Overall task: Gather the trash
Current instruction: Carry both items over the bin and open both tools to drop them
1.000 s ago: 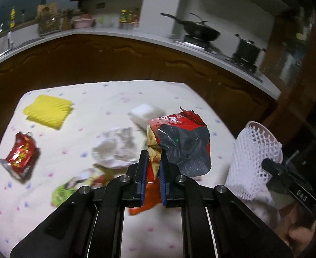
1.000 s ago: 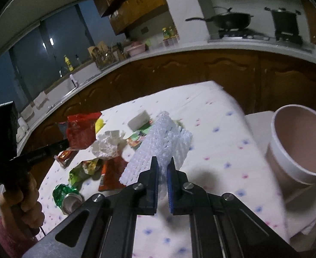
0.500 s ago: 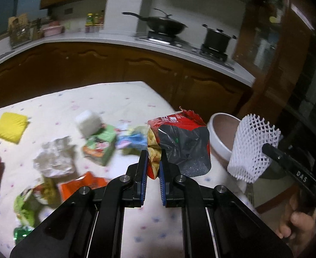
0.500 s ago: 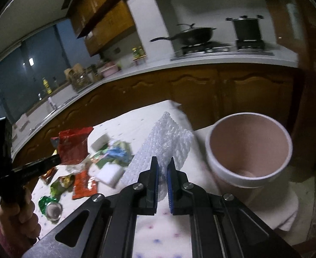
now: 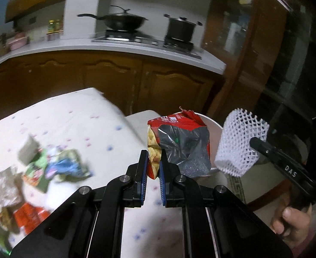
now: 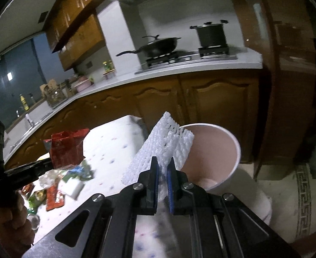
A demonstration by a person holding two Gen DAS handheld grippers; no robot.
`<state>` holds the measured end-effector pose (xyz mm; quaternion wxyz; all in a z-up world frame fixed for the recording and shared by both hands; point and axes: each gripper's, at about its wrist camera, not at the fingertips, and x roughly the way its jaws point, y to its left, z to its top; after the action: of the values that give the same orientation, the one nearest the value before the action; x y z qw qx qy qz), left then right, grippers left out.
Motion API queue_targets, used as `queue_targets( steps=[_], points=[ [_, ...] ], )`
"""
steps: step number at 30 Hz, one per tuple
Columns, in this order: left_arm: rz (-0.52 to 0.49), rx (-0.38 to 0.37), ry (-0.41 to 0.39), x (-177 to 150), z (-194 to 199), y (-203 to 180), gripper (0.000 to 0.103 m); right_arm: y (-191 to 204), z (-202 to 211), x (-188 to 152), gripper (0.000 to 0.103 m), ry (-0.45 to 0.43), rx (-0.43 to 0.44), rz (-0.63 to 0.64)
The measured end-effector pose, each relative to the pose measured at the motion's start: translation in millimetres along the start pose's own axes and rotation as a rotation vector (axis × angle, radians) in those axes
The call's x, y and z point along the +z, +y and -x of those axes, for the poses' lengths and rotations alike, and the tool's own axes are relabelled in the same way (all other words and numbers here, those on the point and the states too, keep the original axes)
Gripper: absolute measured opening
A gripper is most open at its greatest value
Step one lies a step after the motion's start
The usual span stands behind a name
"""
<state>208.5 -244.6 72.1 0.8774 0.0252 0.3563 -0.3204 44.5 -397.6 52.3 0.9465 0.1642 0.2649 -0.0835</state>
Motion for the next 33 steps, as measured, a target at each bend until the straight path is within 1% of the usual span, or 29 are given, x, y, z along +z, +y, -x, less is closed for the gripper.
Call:
queue_targets(
  steps=[6, 8, 11, 15, 19, 21, 22, 23, 24, 27, 28, 29, 30, 31, 32, 33],
  points=[
    [-0.064, -0.057, 0.022, 22, -39, -35, 0.009, -24, -11, 15, 0.007, -0.010, -0.048, -0.002],
    [-0.088, -0.056, 0.031, 26, -54, -45, 0.009, -30, -18, 20, 0.007, -0.006, -0.062, -0.003],
    [-0.100, -0.058, 0.054, 30, -77, -54, 0.009, -39, -27, 23, 0.007, 0.007, -0.082, -0.003],
    [-0.104, -0.074, 0.075, 28, -100, -61, 0.010, -49, -39, 24, 0.007, 0.028, -0.098, -0.008],
    [-0.110, -0.069, 0.099, 25, -118, -65, 0.011, -57, -52, 23, 0.007, 0.052, -0.104, -0.014],
    [-0.108, -0.068, 0.107, 24, -123, -65, 0.018, -60, -56, 22, 0.008, 0.063, -0.107, -0.019],
    [-0.107, -0.067, 0.106, 23, -124, -63, 0.028, -61, -58, 21, 0.012, 0.071, -0.104, -0.021],
    [-0.108, -0.060, 0.102, 22, -125, -63, 0.037, -61, -60, 20, 0.012, 0.077, -0.105, -0.023],
    [-0.111, -0.053, 0.099, 21, -125, -64, 0.039, -63, -61, 20, 0.012, 0.082, -0.106, -0.028],
    [-0.111, -0.058, 0.097, 20, -127, -64, 0.042, -67, -64, 19, 0.015, 0.091, -0.114, -0.045],
    [-0.108, -0.054, 0.094, 20, -127, -63, 0.046, -68, -63, 19, 0.016, 0.092, -0.120, -0.049],
    [-0.105, -0.052, 0.091, 20, -126, -62, 0.049, -70, -63, 18, 0.020, 0.092, -0.120, -0.055],
    [-0.103, -0.051, 0.090, 20, -126, -62, 0.049, -70, -63, 19, 0.024, 0.091, -0.117, -0.060],
    [-0.098, -0.052, 0.088, 20, -126, -61, 0.050, -71, -61, 18, 0.032, 0.088, -0.110, -0.067],
    [-0.093, -0.053, 0.086, 21, -125, -60, 0.051, -72, -62, 19, 0.037, 0.087, -0.110, -0.070],
    [-0.091, -0.052, 0.085, 21, -125, -59, 0.051, -73, -62, 19, 0.038, 0.086, -0.109, -0.072]
  ],
)
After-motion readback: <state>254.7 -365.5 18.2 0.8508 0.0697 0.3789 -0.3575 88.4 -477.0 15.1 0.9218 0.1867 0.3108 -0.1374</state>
